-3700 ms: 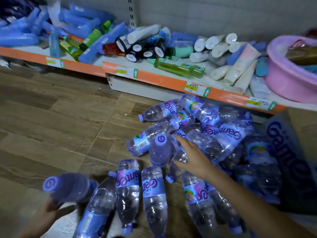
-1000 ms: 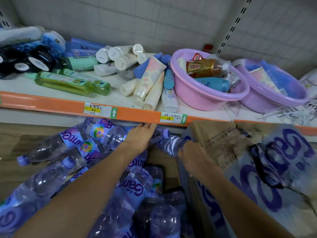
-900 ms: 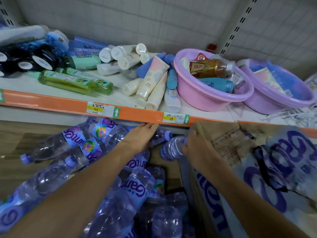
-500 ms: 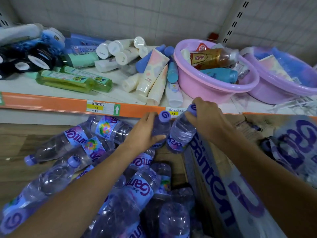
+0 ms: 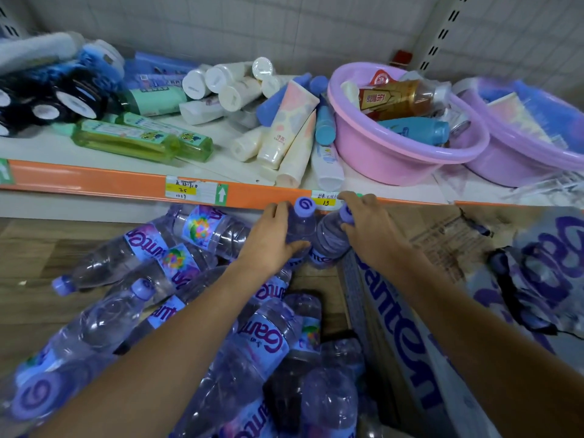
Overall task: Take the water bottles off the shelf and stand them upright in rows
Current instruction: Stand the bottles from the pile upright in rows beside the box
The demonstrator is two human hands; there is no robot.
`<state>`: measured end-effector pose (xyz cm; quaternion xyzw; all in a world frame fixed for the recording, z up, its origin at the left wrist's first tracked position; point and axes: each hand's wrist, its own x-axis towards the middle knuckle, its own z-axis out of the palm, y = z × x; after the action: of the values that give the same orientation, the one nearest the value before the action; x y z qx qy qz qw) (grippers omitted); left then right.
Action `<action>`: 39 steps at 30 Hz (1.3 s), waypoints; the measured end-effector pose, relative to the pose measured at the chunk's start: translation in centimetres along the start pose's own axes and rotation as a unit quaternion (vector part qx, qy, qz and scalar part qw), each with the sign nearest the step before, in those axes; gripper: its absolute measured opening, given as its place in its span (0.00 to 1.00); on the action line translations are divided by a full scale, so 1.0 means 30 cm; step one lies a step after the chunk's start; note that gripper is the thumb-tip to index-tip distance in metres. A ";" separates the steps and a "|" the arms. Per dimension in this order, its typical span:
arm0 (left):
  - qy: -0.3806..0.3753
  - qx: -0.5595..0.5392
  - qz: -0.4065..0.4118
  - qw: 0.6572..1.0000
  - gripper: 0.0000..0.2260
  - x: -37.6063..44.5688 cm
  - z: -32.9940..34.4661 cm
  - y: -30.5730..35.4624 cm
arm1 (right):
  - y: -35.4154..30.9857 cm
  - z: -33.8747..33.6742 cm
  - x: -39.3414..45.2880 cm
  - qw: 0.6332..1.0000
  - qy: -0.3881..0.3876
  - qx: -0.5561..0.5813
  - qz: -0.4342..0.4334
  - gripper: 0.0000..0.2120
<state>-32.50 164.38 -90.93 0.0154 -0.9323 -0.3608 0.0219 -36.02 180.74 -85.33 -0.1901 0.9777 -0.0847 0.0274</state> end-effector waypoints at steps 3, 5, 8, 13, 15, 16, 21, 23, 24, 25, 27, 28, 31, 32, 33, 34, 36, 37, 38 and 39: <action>-0.018 -0.043 -0.014 0.999 0.32 -0.007 -0.010 -0.008 | -0.032 0.004 -0.037 0.998 0.037 0.033 0.029 0.28; -0.039 -0.061 -0.011 0.997 0.33 -0.019 -0.027 -0.015 | -0.063 0.026 -0.096 0.990 0.110 0.080 0.034 0.28; -0.027 -0.060 -0.006 0.998 0.34 -0.043 -0.055 -0.020 | -0.099 0.092 -0.214 0.979 0.147 0.134 0.035 0.23; 0.030 -0.005 -0.001 1.000 0.24 -0.104 -0.087 -0.016 | -0.107 0.179 -0.401 0.980 -0.037 0.185 0.062 0.15; 0.011 0.002 0.006 1.000 0.21 -0.138 -0.083 -0.009 | -0.101 0.175 -0.458 0.967 -0.086 0.220 0.093 0.10; -0.029 0.001 0.008 1.000 0.20 -0.159 -0.080 -0.002 | -0.101 0.169 -0.488 0.958 -0.120 0.236 0.112 0.09; -0.285 0.216 0.022 0.934 0.31 -0.279 -0.120 0.037 | -0.116 0.173 -0.576 0.935 -0.221 0.244 0.131 0.17; -0.346 0.289 -0.009 0.893 0.38 -0.323 -0.156 0.053 | -0.120 0.176 -0.544 0.937 -0.193 0.257 0.134 0.17; -0.369 0.307 -0.039 0.877 0.41 -0.348 -0.170 0.061 | -0.125 0.178 -0.520 0.935 -0.182 0.270 0.142 0.16; -0.388 0.321 -0.066 0.862 0.42 -0.379 -0.176 0.062 | -0.132 0.185 -0.499 0.931 -0.177 0.283 0.150 0.15; -0.416 0.344 -0.102 0.835 0.38 -0.451 -0.172 0.048 | -0.153 0.210 -0.481 0.925 -0.181 0.297 0.156 0.14; -0.423 0.352 -0.116 0.827 0.37 -0.487 -0.167 0.039 | -0.162 0.227 -0.491 0.926 -0.180 0.294 0.154 0.13; -0.403 0.341 -0.139 0.838 0.42 -0.559 -0.158 0.001 | -0.154 0.269 -0.566 0.934 -0.129 0.303 0.136 0.17; -0.393 0.327 -0.142 0.847 0.43 -0.566 -0.160 -0.009 | -0.143 0.275 -0.596 0.926 -0.095 0.336 0.146 0.20; -0.391 0.311 -0.145 0.854 0.44 -0.567 -0.160 -0.019 | -0.137 0.279 -0.629 0.911 -0.060 0.371 0.170 0.22; -0.392 0.296 -0.147 0.859 0.45 -0.566 -0.159 -0.021 | -0.133 0.289 -0.667 0.894 -0.022 0.400 0.200 0.24; -0.396 0.281 -0.150 0.861 0.46 -0.566 -0.155 -0.021 | -0.150 0.318 -0.762 0.852 0.058 0.450 0.261 0.29; -0.397 0.278 -0.150 0.862 0.47 -0.566 -0.154 -0.020 | -0.173 0.332 -0.819 0.836 0.089 0.461 0.285 0.32; -0.396 0.280 -0.147 0.862 0.47 -0.565 -0.155 -0.020 | -0.194 0.350 -0.881 0.835 0.104 0.448 0.302 0.37; -0.394 0.282 -0.142 0.863 0.48 -0.565 -0.155 -0.022 | -0.220 0.378 -0.940 0.846 0.080 0.419 0.320 0.41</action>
<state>-15.33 161.52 -88.44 0.0092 -0.9129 -0.0580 -0.4040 -6.51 183.57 -94.74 0.1707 0.8543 -0.4881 0.0521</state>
